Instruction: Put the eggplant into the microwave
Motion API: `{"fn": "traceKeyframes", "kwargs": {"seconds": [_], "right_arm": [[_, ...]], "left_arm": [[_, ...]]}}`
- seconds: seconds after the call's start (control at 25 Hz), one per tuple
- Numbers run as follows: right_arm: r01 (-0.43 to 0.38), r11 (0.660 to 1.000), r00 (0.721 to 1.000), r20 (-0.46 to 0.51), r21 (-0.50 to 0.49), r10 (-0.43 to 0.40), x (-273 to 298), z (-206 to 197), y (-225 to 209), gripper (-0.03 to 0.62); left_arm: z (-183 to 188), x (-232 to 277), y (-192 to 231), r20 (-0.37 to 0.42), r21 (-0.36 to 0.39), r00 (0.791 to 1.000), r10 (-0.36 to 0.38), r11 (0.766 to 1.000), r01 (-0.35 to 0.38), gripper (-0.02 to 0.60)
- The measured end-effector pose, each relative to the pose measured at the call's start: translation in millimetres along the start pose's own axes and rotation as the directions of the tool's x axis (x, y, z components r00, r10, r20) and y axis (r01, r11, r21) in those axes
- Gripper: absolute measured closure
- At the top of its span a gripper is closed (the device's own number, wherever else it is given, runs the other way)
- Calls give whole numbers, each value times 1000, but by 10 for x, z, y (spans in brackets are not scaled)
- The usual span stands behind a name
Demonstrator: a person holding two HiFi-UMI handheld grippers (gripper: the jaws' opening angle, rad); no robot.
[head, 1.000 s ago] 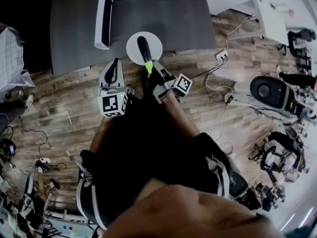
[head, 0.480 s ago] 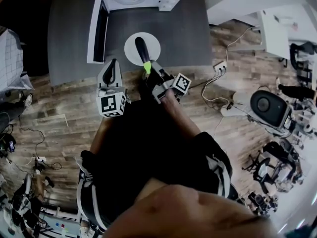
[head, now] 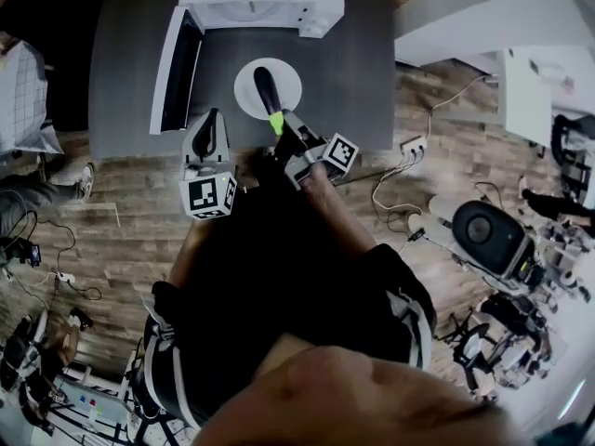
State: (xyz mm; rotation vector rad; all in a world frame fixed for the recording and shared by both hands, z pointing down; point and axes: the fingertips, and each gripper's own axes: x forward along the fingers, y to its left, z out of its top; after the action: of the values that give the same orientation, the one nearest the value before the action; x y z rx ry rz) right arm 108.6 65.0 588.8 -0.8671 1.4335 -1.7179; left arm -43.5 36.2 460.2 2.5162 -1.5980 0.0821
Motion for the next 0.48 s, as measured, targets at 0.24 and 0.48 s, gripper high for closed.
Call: {"fn": "traceKeyframes", "kwargs": {"seconds": [0.24,0.48], "right_arm": [[9,1000,998,-55,-16,-10,172,301,-39,557],[5,1000,997,-71,-10,-6,343,469,-45,557]], "left_arm": [[24,145,-129,3,-5,999,47,999,-47,546],[29,247,-155,-2,3,998,68,998,-68,546]]}}
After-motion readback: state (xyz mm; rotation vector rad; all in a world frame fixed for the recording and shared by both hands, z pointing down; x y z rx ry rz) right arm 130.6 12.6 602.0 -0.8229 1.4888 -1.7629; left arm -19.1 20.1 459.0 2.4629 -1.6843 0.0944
